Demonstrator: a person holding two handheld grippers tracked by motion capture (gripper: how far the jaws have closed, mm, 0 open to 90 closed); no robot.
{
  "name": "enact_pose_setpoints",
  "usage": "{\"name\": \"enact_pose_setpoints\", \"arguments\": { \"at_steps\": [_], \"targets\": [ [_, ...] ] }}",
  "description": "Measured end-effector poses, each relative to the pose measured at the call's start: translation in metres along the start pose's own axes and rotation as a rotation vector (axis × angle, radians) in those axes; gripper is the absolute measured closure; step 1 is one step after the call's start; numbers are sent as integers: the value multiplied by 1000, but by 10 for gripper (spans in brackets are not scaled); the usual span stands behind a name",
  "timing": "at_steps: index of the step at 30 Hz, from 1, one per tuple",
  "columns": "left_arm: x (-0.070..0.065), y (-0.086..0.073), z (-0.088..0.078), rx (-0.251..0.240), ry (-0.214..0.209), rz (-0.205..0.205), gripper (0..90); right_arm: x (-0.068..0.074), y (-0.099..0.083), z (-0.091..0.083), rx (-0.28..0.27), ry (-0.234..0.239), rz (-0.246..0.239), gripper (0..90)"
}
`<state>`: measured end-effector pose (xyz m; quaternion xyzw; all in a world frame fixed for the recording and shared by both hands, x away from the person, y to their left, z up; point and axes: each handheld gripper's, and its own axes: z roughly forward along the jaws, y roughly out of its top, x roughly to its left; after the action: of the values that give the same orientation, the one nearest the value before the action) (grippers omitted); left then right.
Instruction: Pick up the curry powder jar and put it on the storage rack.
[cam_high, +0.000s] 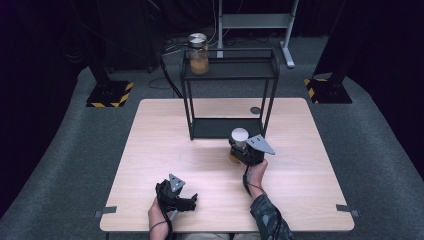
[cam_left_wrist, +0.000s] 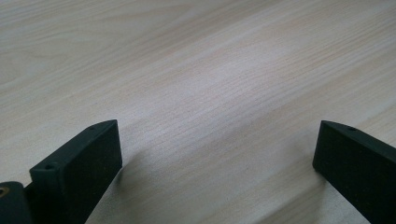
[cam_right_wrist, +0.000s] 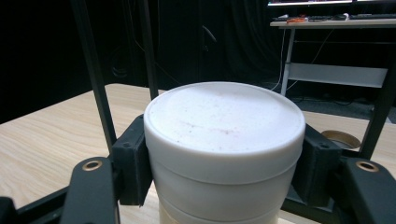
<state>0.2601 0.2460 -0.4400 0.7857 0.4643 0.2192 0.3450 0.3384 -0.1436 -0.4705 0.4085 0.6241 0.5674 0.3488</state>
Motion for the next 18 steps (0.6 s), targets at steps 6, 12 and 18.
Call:
{"name": "enact_pose_setpoints", "arguments": {
  "at_steps": [6, 12, 18],
  "targets": [
    [0, 0, 0, 2, -1, 1, 4, -7, 7, -9, -5, 12, 4, 335],
    [1, 1, 0, 4, -3, -1, 3, -16, 16, -18, -5, 26, 11, 335],
    [1, 1, 0, 6, -5, -5, 3, -22, 24, -27, -5, 35, 3, 335]
  ]
}}
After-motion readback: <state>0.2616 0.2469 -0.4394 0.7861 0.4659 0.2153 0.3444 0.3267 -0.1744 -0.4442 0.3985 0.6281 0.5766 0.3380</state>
